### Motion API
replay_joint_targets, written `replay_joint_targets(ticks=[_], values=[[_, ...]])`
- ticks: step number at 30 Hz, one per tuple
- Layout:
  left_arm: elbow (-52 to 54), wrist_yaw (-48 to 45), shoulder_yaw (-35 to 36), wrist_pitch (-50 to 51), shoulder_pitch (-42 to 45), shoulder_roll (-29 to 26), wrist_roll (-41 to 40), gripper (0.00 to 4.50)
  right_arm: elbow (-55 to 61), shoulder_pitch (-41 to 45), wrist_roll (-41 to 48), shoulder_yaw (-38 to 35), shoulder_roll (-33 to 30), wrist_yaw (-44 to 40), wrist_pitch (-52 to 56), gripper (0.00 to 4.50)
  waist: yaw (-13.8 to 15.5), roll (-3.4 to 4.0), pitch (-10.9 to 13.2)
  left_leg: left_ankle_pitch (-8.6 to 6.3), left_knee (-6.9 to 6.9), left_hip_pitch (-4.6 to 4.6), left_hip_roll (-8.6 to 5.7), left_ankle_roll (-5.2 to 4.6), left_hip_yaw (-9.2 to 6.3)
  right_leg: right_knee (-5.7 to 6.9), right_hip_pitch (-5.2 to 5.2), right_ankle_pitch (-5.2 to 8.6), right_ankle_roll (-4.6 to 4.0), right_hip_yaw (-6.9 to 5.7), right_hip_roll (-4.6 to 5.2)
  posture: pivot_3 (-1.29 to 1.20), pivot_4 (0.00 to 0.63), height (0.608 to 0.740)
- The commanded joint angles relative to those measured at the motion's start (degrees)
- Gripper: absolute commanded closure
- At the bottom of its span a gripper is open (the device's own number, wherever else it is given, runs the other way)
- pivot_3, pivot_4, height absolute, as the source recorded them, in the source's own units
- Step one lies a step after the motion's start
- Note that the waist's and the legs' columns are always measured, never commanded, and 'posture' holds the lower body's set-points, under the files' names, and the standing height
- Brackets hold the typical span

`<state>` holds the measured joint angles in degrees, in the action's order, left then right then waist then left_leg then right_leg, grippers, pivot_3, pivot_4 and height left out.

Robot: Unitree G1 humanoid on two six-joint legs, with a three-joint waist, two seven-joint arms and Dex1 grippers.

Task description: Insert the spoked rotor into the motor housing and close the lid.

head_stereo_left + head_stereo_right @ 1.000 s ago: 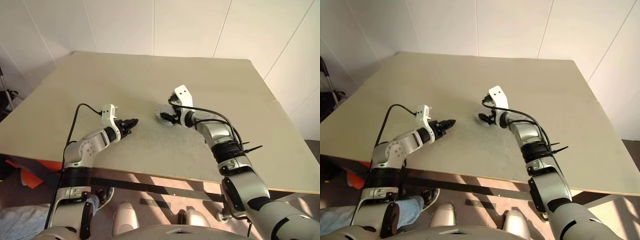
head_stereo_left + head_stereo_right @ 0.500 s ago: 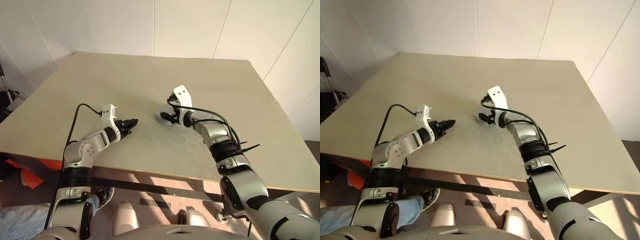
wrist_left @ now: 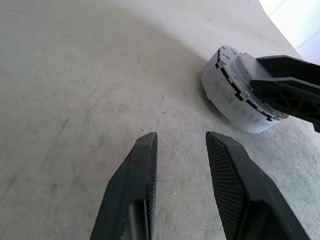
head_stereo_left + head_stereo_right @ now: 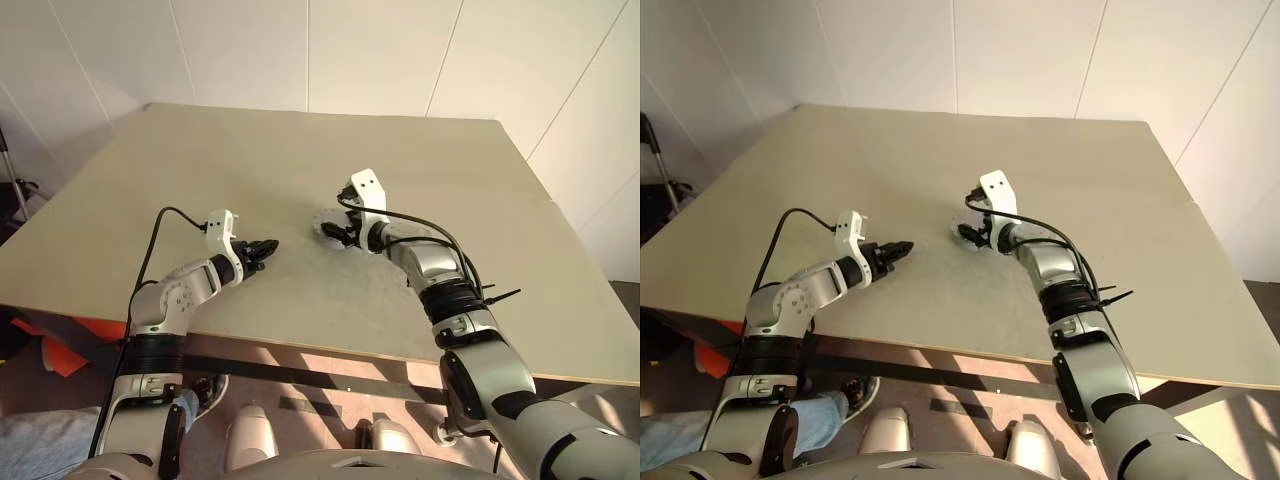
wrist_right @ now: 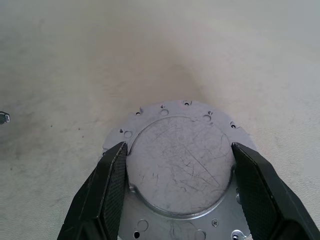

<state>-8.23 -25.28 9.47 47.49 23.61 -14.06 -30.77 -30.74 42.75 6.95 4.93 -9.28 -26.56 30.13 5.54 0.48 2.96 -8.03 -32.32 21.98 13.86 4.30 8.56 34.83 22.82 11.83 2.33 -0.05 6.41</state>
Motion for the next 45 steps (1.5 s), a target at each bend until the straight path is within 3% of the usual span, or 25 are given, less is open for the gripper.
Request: replay_joint_targets(ticks=[1,22,29,36,45], values=[[1.3,-0.4,-0.1,-0.7,0.5,-0.4,0.1,2.87,-0.4,1.1,0.0,-2.1,-0.5,1.9,0.6,1.33,0.0,0.0,0.0,0.0,0.0,0.01,0.0,0.0,0.0,0.0,0.0,-0.04,-0.07,0.0,0.0,0.0,0.0,0.74],[0.9,-0.4,-0.7,-1.3,-0.2,-0.5,1.1,2.87,7.0,-1.5,3.6,-2.6,0.0,-2.3,-2.7,1.33,-0.1,0.01,0.0,0.0,0.09,0.16,0.03,-0.01,0.01,-0.04,0.27,-0.21,-0.35,0.0,-0.06,0.0,0.0,0.74],[0.9,-0.3,-0.8,-1.4,-0.4,-0.4,1.2,2.87,3.9,-1.7,-2.5,1.0,-1.2,0.2,-5.3,1.33,0.0,0.02,0.0,-0.01,0.11,0.18,0.04,-0.01,0.01,-0.06,0.28,-0.21,-0.35,0.0,-0.06,0.0,0.0,0.74],[1.0,-0.3,-0.8,-1.3,-0.4,-0.4,1.2,2.87,3.7,-1.8,-2.3,0.9,-1.2,-0.1,-5.3,1.33,0.0,0.02,0.0,-0.01,0.09,0.17,0.03,-0.01,0.01,-0.05,0.27,-0.2,-0.34,0.0,-0.05,0.0,0.0,0.74],[1.1,-0.4,-1.2,-1.3,-0.6,-0.3,1.5,2.87,6.2,-0.8,4.3,-4.4,0.4,-1.1,-0.7,1.33,0.0,0.02,0.0,-0.01,0.09,0.17,0.03,-0.02,0.01,-0.05,0.27,-0.21,-0.35,0.0,-0.05,0.0,0.0,0.74]])
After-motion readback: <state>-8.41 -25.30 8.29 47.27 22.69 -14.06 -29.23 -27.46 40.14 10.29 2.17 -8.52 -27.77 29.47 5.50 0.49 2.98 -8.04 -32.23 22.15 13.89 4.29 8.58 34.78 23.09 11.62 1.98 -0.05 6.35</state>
